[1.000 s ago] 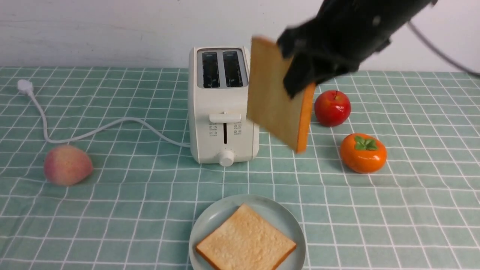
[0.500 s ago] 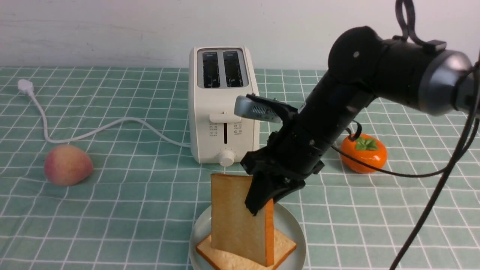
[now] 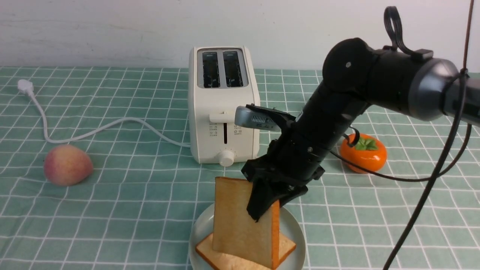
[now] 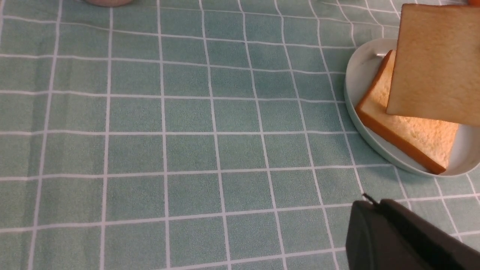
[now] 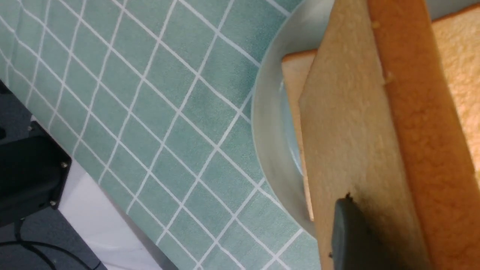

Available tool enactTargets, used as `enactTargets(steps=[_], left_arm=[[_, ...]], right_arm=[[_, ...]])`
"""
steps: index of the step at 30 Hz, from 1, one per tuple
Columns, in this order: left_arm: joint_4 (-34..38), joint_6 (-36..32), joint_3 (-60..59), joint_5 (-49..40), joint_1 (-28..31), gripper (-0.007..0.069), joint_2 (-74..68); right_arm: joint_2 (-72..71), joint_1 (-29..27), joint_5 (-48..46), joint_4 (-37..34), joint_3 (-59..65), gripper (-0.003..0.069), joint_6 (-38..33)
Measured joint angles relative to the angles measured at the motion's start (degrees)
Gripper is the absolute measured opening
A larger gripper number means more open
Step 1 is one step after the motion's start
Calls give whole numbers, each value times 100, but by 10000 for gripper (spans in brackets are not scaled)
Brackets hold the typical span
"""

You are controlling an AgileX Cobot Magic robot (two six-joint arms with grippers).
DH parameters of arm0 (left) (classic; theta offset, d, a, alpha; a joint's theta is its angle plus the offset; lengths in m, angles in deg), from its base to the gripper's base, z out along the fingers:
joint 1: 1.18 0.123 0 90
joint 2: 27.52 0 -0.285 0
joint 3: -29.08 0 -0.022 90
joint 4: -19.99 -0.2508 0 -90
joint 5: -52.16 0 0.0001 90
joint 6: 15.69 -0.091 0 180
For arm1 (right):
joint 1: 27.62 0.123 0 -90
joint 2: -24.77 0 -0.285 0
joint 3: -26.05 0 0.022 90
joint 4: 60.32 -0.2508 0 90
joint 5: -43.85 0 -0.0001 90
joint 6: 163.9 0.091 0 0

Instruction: Take toasted bread from bread machine on blue coffee table place on plate.

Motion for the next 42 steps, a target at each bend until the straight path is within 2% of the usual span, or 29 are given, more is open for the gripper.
enactTargets(steps=[4,7,8,10,13,16,20,24,25,26,28,33,42], left_arm=[[0,0,0,0,0,-3,0],[0,0,0,0,0,-1,0],[1,0,0,0,0,0,0],[1,0,0,0,0,0,0],[1,0,0,0,0,0,0],[7,0,0,0,0,0,0],[7,0,0,0,0,0,0],[19,0,0,0,0,0,0],[19,0,0,0,0,0,0],[24,0,0,0,0,0,0],[46,0,0,0,0,0,0],[117,0,0,63,0,1,0],[282,42,0,631,0,1,0]], right_arm=[[0,0,0,565,0,437,317],[-28,0,0,976,-6,511,519],[-93,0,-5,1389,-46,576,734],[-194,0,-5,1658,-112,608,874],[-439,0,-5,1895,-198,610,1016],[-1008,0,-16,1958,-238,545,1382],[-1745,0,-52,1962,-238,400,1627],[-2837,0,-116,2125,-238,106,1697],[-3052,0,-141,2207,-238,46,1710],[-3264,0,-158,2277,-238,21,1709],[-3810,0,-176,2609,-192,-15,1709],[-5067,0,35,3260,497,-18,1768],[-8183,0,2741,4204,4110,-8,2629]])
